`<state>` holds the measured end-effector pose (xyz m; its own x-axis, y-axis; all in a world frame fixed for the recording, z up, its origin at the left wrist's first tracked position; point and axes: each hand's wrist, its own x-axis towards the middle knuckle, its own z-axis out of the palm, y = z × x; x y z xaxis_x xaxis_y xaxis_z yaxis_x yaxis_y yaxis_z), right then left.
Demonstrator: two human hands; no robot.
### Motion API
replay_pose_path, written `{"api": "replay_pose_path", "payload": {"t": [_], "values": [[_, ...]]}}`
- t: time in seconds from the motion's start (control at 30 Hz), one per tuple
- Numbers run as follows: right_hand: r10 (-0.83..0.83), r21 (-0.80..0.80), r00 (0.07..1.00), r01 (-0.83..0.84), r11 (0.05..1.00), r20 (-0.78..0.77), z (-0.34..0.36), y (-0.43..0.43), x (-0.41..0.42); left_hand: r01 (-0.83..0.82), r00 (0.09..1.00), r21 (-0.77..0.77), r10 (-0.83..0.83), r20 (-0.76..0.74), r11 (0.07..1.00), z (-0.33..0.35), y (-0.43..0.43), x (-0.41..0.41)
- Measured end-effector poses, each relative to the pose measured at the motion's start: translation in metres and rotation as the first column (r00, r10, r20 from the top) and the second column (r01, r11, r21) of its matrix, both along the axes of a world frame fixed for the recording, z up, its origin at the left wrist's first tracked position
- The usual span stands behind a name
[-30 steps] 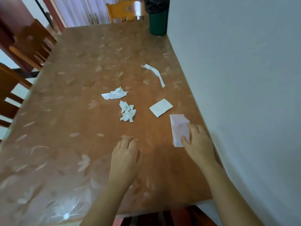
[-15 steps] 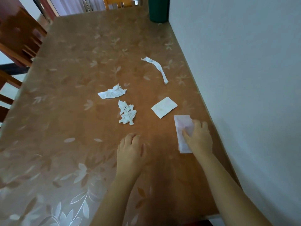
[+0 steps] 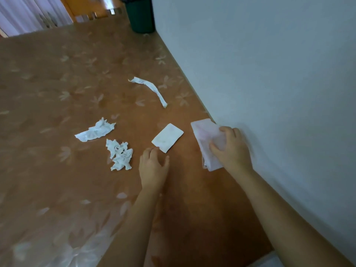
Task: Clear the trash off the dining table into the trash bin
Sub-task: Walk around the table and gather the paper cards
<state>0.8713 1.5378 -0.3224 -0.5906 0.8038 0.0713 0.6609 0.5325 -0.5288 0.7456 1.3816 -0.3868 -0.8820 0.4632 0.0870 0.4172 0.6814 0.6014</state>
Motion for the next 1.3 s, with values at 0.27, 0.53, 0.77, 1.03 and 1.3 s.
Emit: {"api": "replay_pose_path", "payload": {"t": [0.27, 0.53, 0.77, 1.03, 1.3], "values": [[0.008, 0.059, 0.999, -0.006, 0.998, -0.035, 0.002, 0.011, 0.0, -0.037, 0.996, 0.002, 0.037, 0.078, 0.999, -0.02, 0.036, -0.04], [-0.023, 0.051, 1.0, 0.024, 0.998, -0.021, -0.011, 0.006, 0.003, -0.006, 0.996, -0.004, 0.007, 0.09, 1.0, -0.035, 0.036, -0.047], [-0.025, 0.0, 0.999, 0.025, 1.0, -0.031, -0.016, -0.007, 0.01, 0.002, 0.984, 0.089, -0.018, 0.179, 0.996, -0.033, 0.015, -0.025], [0.026, -0.034, 1.0, -0.026, 0.999, -0.001, -0.01, -0.054, 0.037, -0.042, 0.963, 0.137, 0.004, 0.269, 0.99, 0.002, -0.055, 0.038], [0.258, -0.111, 0.959, -0.27, 0.956, -0.113, 0.008, -0.138, 0.062, -0.404, 0.892, 0.254, 0.317, 0.322, 0.879, 0.067, -0.171, 0.098]]}}
